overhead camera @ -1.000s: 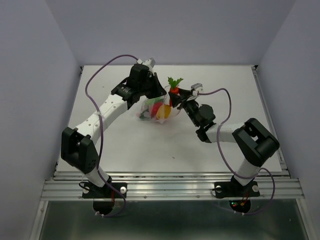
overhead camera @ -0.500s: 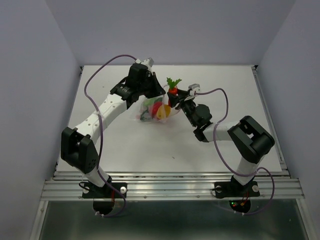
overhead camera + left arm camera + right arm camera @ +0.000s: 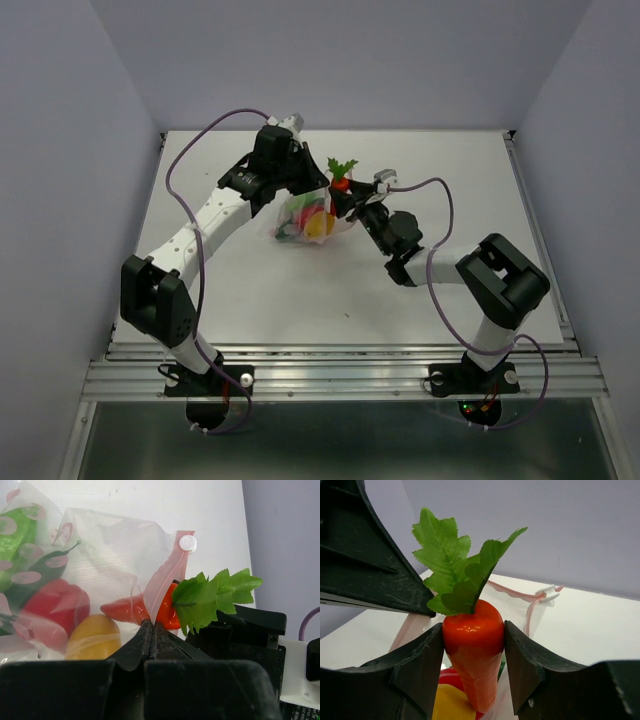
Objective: Place the food in the zip-top bag and seal the zipper
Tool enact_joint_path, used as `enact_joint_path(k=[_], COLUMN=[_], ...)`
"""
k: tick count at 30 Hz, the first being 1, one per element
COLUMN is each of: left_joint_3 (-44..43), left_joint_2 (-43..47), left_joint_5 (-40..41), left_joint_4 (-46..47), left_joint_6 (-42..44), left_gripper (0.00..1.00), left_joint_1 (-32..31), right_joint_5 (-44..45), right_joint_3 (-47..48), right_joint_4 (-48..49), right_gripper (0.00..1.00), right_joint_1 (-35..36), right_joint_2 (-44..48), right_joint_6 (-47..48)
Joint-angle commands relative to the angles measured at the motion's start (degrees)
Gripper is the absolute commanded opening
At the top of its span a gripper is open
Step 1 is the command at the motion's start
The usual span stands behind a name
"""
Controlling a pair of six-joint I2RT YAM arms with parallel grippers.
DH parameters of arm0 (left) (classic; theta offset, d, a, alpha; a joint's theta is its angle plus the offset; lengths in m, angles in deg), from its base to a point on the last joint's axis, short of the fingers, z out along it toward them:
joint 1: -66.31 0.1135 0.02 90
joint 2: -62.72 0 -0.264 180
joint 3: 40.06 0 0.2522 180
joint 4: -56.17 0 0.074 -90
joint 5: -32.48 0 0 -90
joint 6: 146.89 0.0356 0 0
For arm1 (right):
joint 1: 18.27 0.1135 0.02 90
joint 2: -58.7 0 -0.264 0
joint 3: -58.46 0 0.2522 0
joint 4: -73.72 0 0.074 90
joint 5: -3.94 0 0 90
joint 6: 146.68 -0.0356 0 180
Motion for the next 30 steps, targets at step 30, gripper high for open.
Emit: enact_joint_path(k=[30], left_joint_3=[1.66], left_joint_2=[6.38], left_joint_5=[-0.04], left_joint_4=[5.51], left_joint_6=[-2.50], left_gripper=[0.00], left_joint_1=[0.45], right_joint_5=[18.05], right_joint_3=[9.78], right_joint_4=[30.52], right_gripper=[0.57], right_joint_1=[6.96], right_joint_2=[-8.78], right_joint_6=[0.22])
